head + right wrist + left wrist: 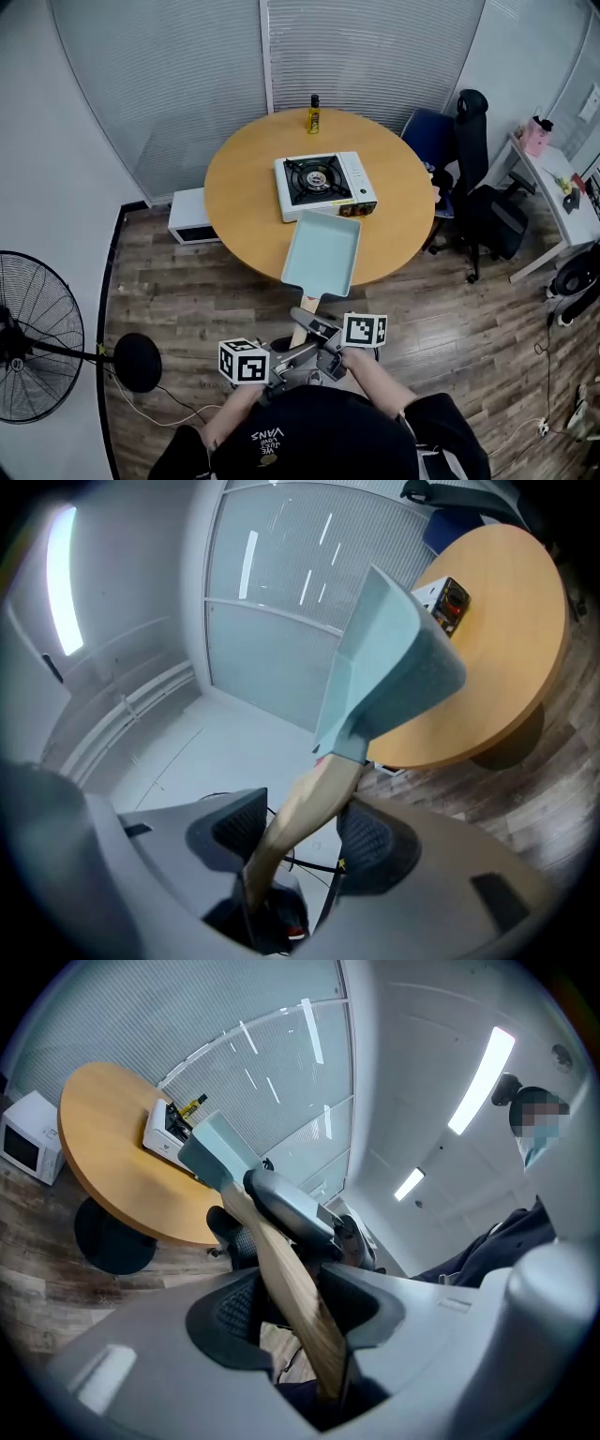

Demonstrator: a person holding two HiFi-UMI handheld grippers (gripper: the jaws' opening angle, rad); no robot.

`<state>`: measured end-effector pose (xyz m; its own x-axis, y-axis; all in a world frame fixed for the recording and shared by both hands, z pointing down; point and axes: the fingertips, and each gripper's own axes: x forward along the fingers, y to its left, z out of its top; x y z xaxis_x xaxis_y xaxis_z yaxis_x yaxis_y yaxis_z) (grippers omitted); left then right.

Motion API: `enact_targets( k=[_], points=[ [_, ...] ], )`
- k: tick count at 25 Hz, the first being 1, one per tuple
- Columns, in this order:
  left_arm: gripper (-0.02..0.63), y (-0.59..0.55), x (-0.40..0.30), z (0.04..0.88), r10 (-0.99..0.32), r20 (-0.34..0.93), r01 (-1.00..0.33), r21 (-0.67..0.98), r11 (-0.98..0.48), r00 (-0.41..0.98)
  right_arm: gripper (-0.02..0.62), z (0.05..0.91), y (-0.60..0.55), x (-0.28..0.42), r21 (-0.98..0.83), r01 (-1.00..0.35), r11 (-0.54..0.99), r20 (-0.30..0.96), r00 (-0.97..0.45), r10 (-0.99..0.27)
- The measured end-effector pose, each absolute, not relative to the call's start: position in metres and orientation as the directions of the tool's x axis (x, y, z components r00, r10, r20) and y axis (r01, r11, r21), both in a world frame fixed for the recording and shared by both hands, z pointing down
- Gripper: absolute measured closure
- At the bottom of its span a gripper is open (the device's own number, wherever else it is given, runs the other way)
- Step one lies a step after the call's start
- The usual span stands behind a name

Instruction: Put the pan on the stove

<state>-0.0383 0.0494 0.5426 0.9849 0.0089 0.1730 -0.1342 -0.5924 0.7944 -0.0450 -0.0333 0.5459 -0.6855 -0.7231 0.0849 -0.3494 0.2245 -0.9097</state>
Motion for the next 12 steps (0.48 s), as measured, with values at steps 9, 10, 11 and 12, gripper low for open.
enact_targets(
  k=[9, 10, 11, 12],
  points=[
    [0.433, 0.031, -0.004, 0.542, -0.013, 0.179, -0.152, 0.794, -0.589, 0.984, 0.377, 0.545, -0.051, -0.013, -0.909, -0.345, 0.234, 0.083, -0.701, -0.708],
    [0.433, 0.028, -0.002, 0.543, -0.015, 0.178, -0.153, 0.795, -0.587, 0.984, 0.377, 0.546, -0.054, -0.011, -0.91, -0.342, 0.234, 0.08, -0.7, -0.71],
    [0.433, 0.026, 0.0, 0.544, -0.016, 0.176, -0.152, 0.798, -0.583, 0.984, 0.377, 0.548, -0.057, -0.008, -0.91, -0.342, 0.234, 0.08, -0.7, -0.71],
    [0.433, 0.023, 0.002, 0.545, -0.016, 0.175, -0.152, 0.801, -0.58, 0.984, 0.377, 0.549, -0.06, -0.007, -0.908, -0.347, 0.235, 0.085, -0.701, -0.708]
  ],
)
